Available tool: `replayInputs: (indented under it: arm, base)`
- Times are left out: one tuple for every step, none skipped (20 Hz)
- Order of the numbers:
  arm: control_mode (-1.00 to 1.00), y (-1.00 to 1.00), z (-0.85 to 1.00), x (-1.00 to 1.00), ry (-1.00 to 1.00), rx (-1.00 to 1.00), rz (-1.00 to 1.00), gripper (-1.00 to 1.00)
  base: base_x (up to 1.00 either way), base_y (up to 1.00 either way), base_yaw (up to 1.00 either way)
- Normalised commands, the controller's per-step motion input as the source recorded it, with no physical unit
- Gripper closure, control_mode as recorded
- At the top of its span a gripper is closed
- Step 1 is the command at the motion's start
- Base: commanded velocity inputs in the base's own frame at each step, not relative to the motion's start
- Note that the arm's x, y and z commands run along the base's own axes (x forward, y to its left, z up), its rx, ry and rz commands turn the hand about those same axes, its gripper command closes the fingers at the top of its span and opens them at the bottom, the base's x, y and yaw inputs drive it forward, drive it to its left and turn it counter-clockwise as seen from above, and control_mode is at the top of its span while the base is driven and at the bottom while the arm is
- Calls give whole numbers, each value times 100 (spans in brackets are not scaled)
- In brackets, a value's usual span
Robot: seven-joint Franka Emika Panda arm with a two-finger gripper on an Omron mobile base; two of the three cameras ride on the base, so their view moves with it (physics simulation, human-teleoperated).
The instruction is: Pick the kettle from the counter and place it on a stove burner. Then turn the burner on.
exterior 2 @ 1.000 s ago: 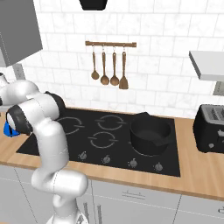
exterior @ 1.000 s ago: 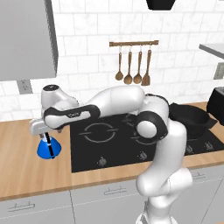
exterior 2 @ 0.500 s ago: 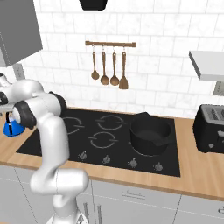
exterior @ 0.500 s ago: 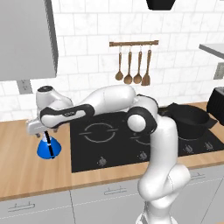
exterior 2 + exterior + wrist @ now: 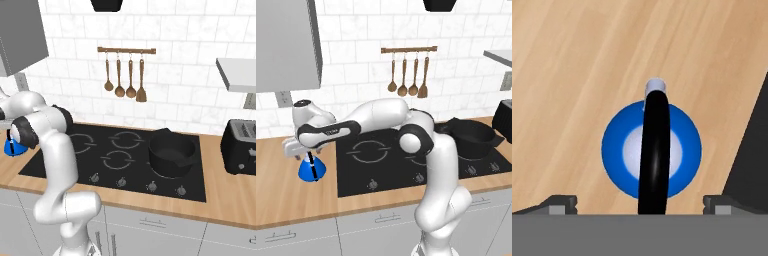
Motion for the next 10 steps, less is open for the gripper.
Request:
replayInputs:
  arm:
    - [-100, -14, -11, -21, 0, 0, -7, -100]
    - [-100, -9, -3, -17, 0, 0, -7, -100]
    - [-100, -6, 0, -11, 0, 0, -6, -100]
    - [-100, -1, 0, -8, 0, 0, -5, -100]
    - [-100, 0, 0, -2, 0, 0, -4, -100]
    - [-100, 0, 0, 0, 0, 0, 0, -100]
    - [-100, 0, 0, 0, 0, 0, 0, -100]
    - [-100, 0, 0, 0, 0, 0, 0, -100]
    - [-100, 0, 0, 0, 0, 0, 0, -100]
    - [-100, 0, 0, 10, 0, 0, 0, -100]
  base:
    - [0, 0, 0]
    - [0, 0, 0]
    - [0, 0, 0]
    - [0, 0, 0]
    - [0, 0, 0]
    - [0, 0, 0]
    - [0, 0, 0]
    - [0, 0, 0]
    - [0, 0, 0]
    - [0, 0, 0]
